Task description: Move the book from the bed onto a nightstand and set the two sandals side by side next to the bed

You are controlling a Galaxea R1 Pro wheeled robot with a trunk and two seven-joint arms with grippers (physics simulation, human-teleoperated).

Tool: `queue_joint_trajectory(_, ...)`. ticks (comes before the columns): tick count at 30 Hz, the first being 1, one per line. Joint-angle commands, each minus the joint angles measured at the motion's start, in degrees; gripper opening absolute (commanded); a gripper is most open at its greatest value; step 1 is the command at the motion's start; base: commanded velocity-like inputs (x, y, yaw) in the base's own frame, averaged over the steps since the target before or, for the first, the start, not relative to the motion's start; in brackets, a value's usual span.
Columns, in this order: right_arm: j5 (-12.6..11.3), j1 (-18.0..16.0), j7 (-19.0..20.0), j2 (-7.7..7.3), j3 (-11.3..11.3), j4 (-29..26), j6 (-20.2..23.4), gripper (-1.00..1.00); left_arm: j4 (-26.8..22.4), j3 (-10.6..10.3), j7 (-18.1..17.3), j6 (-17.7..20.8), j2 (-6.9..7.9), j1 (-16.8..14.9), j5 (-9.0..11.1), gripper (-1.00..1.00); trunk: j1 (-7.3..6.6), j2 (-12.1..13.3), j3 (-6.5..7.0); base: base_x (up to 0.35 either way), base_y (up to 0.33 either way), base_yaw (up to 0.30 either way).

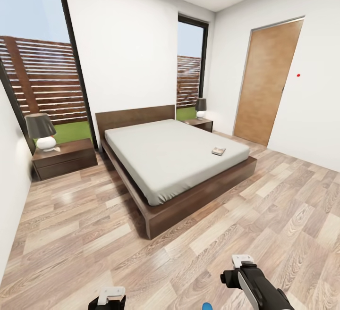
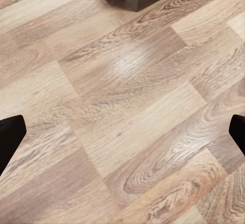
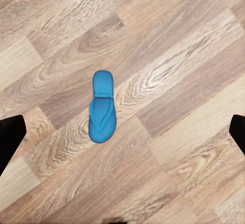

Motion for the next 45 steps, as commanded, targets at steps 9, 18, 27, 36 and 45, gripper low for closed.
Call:
queue_joint_trajectory(9,-0.06,0.0,-0.1,-0.13,-0.01,-0.09,0.29,1.0,-2.67,-0.05,-0.1,0.02,-0.29,-0.26,3.0,1.0,1.98,-3.65,-1.68,0.0,0.0,0.0)
queue_joint_trajectory(18,0.0,-0.01,-0.1,-0.13,-0.01,-0.09,0.29,1.0,-15.38,-0.07,0.06,0.58,-3.29,-1.64,5.75,1.0,3.96,-7.26,-3.3,0.0,0.0,0.0)
queue_joint_trajectory(27,-0.01,-0.03,-0.1,-0.13,-0.01,-0.09,0.29,1.0,-24.39,-0.14,0.06,6.53,-4.2,-2.09,5.85,1.0,5.93,-10.87,-4.91,0.0,0.0,0.0)
queue_joint_trajectory(36,-0.02,-0.01,-0.1,-0.13,-0.01,-0.15,0.29,1.0,-37.95,-0.92,-0.78,22.78,-4.25,-2.14,5.95,1.0,7.91,-14.48,-6.53,0.0,0.0,0.0)
queue_joint_trajectory(45,-0.01,-0.01,-0.1,-0.05,-0.01,-0.66,0.37,1.0,-38.8,-2.14,-1.45,24.48,-4.26,-2.14,5.95,1.0,9.89,-18.09,-8.14,0.0,0.0,0.0)
